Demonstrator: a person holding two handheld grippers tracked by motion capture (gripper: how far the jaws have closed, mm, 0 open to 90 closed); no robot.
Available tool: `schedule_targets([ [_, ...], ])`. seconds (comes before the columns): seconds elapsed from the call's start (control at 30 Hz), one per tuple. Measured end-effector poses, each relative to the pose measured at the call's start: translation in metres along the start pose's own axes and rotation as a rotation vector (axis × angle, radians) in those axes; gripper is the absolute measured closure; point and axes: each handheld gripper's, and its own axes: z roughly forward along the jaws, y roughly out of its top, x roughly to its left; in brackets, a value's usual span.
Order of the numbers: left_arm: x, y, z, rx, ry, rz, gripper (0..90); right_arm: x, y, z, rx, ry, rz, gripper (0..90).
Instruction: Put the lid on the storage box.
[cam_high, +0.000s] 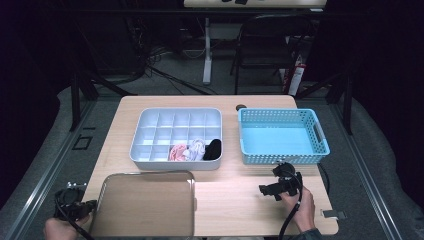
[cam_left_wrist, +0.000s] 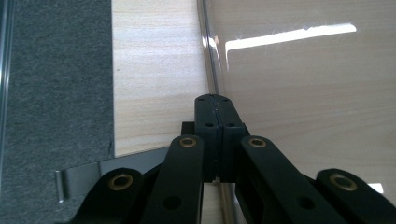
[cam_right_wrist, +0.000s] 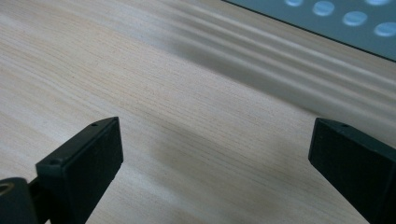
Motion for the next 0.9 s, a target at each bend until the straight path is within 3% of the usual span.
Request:
schedule_targets([
  [0.17,-0.007,0.003,0.002,0.005,-0.018,0.009,90.0,0.000,-0.001,0.000,-0.004,0.006,0.006,2.8],
  [0.57,-0.034,0.015,0.008,0.023,-0.076,0.090,90.0,0.000,-0.001,0.000,0.002,0.005,0.013,3.0],
  [0.7,-0.042,0.019,0.011,0.020,-0.105,0.095,90.0,0.002,-0.002,0.001,-0.014,0.001,0.031,3.1],
  [0.73,-0.044,0.020,0.011,0.019,-0.103,0.104,90.0,0.000,-0.001,-0.001,0.015,0.006,0.006,3.1],
  [0.77,-0.046,0.021,0.012,0.019,-0.104,0.106,90.0,0.000,-0.002,0.000,-0.005,0.006,0.019,3.1],
  [0.9,-0.054,0.024,0.013,0.022,-0.116,0.122,90.0,0.000,-0.002,0.000,-0.002,0.003,0.014,3.2],
])
